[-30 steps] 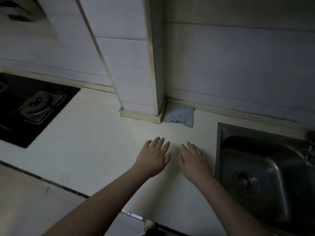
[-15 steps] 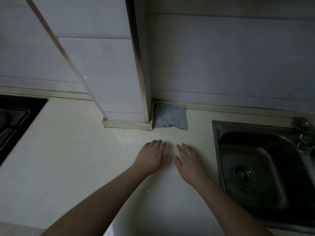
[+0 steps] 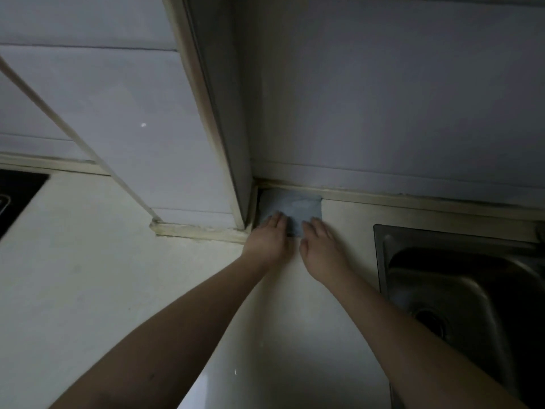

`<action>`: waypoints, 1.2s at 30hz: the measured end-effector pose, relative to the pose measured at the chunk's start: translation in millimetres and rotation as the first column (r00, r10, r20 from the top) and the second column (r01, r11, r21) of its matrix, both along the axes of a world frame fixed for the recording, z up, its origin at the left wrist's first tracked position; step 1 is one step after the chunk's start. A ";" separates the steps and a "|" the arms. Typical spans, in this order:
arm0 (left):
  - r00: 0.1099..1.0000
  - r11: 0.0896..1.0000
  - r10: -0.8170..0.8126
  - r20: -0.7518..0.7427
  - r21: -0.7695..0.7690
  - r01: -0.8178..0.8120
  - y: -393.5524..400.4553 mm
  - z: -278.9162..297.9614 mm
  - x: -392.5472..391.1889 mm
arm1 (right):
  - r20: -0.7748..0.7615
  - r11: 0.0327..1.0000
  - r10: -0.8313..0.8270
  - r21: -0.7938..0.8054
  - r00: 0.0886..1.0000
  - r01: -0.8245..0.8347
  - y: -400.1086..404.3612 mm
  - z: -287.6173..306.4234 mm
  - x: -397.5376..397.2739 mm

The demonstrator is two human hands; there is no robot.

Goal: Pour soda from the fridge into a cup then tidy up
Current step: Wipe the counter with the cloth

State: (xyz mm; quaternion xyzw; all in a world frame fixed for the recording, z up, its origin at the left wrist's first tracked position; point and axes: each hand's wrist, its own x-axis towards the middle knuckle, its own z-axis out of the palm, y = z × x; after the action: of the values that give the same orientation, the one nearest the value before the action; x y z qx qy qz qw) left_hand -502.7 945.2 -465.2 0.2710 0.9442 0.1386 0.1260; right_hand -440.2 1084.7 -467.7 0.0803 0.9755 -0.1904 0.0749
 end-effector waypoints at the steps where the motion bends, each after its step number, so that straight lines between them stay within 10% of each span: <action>1: 1.000 1.000 -0.012 -0.005 -0.005 0.012 3.4 -4.4 -5.0 | 0.002 1.000 0.010 0.026 1.000 -0.010 1.9 -3.7 -7.6; 19: 0.999 0.978 0.005 -0.039 -0.208 -0.013 13.2 -29.7 -17.1 | 0.038 0.979 0.122 0.160 0.992 -0.126 11.2 -39.7 -31.2; 36: 0.995 0.979 -0.051 -0.083 0.191 0.067 -53.1 -46.4 48.8 | 0.079 0.960 0.168 0.213 0.983 -0.182 -23.7 -38.6 47.5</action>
State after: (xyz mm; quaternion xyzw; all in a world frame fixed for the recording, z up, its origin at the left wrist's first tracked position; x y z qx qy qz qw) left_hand -453.9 892.1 -511.5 0.3150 0.9220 0.2154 0.0660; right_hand -392.8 1061.1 -506.4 0.0072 0.9912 -0.0716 0.1113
